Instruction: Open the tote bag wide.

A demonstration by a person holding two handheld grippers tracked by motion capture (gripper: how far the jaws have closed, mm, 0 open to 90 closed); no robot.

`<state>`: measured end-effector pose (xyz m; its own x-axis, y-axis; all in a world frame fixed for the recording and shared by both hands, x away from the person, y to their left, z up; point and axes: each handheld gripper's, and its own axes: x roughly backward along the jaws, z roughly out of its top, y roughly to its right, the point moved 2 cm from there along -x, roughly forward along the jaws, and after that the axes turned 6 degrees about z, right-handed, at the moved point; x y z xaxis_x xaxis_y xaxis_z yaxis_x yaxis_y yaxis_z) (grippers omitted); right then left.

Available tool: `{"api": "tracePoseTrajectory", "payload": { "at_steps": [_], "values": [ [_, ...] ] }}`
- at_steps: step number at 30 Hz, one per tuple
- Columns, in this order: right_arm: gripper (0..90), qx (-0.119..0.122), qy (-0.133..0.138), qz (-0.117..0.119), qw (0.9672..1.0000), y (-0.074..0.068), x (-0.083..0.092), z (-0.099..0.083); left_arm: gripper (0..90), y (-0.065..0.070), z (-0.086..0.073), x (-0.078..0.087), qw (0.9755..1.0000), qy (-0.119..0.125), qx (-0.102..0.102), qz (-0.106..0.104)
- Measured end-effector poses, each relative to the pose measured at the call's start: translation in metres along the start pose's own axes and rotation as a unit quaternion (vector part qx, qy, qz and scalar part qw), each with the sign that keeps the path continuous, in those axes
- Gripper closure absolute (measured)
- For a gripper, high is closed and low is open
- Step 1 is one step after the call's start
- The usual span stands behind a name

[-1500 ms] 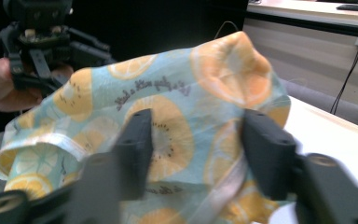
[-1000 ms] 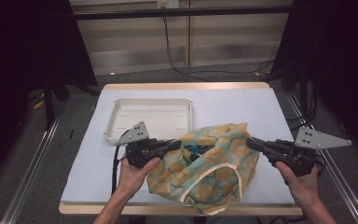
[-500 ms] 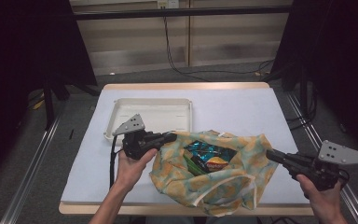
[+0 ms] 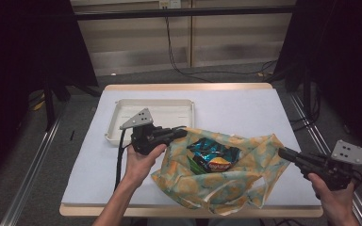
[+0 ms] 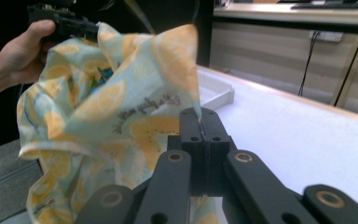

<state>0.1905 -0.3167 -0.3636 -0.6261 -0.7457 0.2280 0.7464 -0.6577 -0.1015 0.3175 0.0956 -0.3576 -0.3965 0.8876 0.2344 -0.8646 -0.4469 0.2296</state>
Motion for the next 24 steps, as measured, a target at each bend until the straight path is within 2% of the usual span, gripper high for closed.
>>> {"api": "tracePoseTrajectory", "payload": {
  "at_steps": [2,4,5,7,9,11,13,15,18,19,21,24],
  "values": [
    [89.8,-0.002,0.002,-0.010,0.9999,0.003,-0.001,0.002,86.9,-0.002,0.001,-0.004,1.0000,0.002,0.001,0.008],
    [89.3,-0.006,0.008,-0.013,0.9999,0.007,-0.004,0.002,86.9,-0.005,0.001,-0.006,1.0000,0.003,0.004,0.007],
    [88.9,-0.009,0.007,-0.015,0.9998,0.009,-0.005,0.001,86.9,-0.007,-0.001,-0.008,0.9999,-0.001,0.007,0.014],
    [89.2,-0.003,-0.018,-0.027,0.9995,0.013,-0.012,-0.004,87.0,-0.011,-0.006,-0.012,0.9994,-0.024,0.009,0.025],
    [89.8,-0.017,-0.030,-0.030,0.9990,0.018,-0.018,-0.012,87.0,-0.016,-0.012,-0.014,0.9984,-0.036,0.007,0.043],
    [90.0,-0.019,-0.051,-0.032,0.9980,0.021,-0.027,-0.023,87.6,-0.021,-0.019,-0.019,0.9979,-0.046,0.020,0.041],
    [90.0,-0.019,-0.069,-0.031,0.9970,0.021,-0.034,-0.031,87.8,-0.024,-0.029,-0.023,0.9963,-0.071,0.013,0.046],
    [90.0,-0.023,-0.072,-0.022,0.9969,0.020,-0.038,-0.038,88.2,-0.027,-0.038,-0.023,0.9950,-0.089,0.009,0.046],
    [90.0,-0.027,-0.079,-0.015,0.9964,0.021,-0.041,-0.046,88.5,-0.027,-0.044,-0.017,0.9951,-0.090,0.014,0.040],
    [90.0,-0.028,-0.079,-0.015,0.9964,0.021,-0.042,-0.048,88.5,-0.026,-0.047,-0.016,0.9946,-0.094,0.006,0.043],
    [90.0,-0.026,-0.084,-0.006,0.9961,0.021,-0.046,-0.052,88.5,-0.026,-0.051,-0.017,0.9945,-0.096,0.018,0.038],
    [90.0,-0.025,-0.102,-0.004,0.9944,0.022,-0.054,-0.060,88.5,-0.028,-0.060,-0.020,0.9940,-0.103,0.016,0.035]
  ]
}}
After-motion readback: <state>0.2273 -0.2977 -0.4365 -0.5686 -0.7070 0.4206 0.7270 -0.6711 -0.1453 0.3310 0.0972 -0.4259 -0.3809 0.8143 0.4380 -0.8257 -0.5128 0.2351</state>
